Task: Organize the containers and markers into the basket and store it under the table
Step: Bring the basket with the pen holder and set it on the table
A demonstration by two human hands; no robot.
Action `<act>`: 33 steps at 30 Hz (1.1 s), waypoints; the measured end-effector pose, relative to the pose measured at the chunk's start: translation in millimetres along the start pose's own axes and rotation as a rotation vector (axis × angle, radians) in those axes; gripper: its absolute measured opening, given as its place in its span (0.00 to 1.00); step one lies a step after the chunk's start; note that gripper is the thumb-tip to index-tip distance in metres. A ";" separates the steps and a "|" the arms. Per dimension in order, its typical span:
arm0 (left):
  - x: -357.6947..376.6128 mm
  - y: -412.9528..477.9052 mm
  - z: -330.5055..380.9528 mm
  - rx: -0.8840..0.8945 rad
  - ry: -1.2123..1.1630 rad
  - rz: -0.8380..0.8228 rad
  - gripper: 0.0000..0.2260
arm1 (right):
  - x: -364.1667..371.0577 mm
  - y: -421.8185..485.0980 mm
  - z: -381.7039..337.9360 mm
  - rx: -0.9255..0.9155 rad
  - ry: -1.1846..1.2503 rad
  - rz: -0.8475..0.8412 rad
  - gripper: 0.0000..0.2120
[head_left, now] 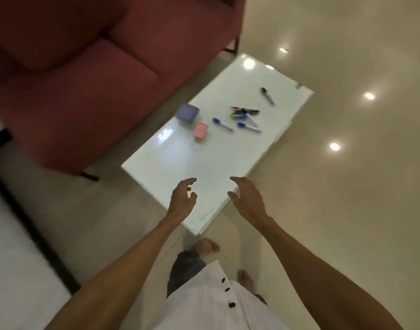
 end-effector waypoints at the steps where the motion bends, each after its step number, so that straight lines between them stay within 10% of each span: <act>1: -3.5 -17.6 -5.2 -0.020 -0.023 0.056 0.22 | 1.7 -1.4 -5.6 -0.059 -0.025 -0.031 0.23; 18: 69.0 -223.8 -113.5 -0.271 -0.336 0.437 0.21 | 102.5 -115.4 0.6 -0.191 -0.099 -0.296 0.19; 33: 253.1 -137.4 -135.6 -0.559 -0.364 0.437 0.20 | 92.5 17.6 200.0 -0.144 -0.083 -0.422 0.15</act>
Point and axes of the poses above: each hand's wrist, its own y-axis towards the middle knuckle, its own x-axis out of the palm, z = x × y, the point moved 3 cm from there along y, towards the middle knuckle, and after that the axes turned 5 degrees about -z, right-handed, at the moved point
